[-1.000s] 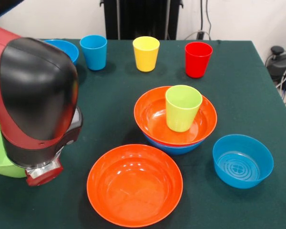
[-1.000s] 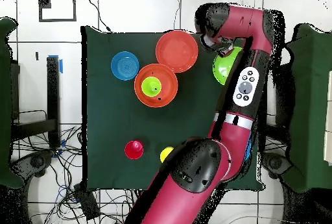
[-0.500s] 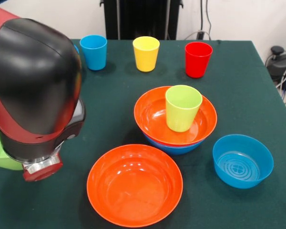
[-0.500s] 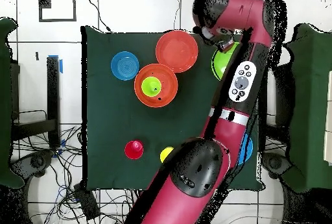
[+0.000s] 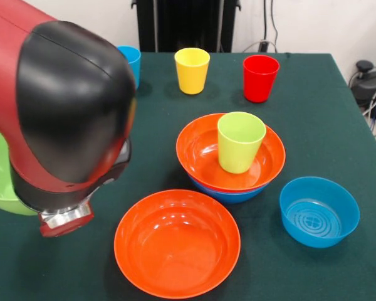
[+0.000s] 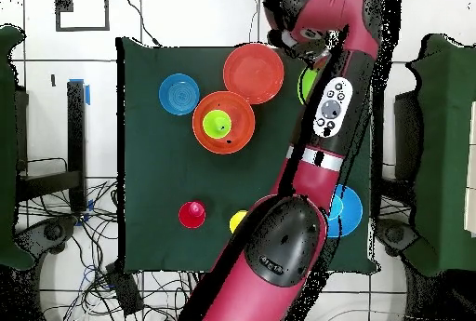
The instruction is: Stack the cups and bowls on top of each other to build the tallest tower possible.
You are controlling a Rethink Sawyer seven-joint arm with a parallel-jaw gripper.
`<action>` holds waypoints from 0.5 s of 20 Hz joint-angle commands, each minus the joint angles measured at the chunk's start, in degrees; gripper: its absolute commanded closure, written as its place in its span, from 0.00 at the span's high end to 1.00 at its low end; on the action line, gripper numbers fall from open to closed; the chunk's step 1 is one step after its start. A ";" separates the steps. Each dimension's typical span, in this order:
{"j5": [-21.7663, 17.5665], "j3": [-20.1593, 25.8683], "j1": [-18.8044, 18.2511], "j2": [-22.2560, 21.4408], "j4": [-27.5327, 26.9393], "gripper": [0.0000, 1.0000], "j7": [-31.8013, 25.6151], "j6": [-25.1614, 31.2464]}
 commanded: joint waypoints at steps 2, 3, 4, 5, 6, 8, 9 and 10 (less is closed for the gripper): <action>-14.88 13.65 2.17 -1.52 -1.41 0.00 -5.31 9.71; -15.76 14.54 2.18 -1.64 -1.33 0.00 -5.00 10.01; -16.12 15.06 2.37 -1.85 -1.20 0.00 -4.12 10.72; -16.44 15.39 2.45 -2.02 -1.05 0.00 -3.69 11.14; -16.80 15.73 2.68 -2.40 -0.92 0.00 -2.89 11.92; -17.78 16.39 3.05 -3.22 -0.69 0.00 -2.05 13.70; -18.70 17.09 3.10 -3.49 -0.64 0.00 -2.10 14.20; -19.28 17.78 3.25 -3.88 -0.64 0.00 -1.49 15.51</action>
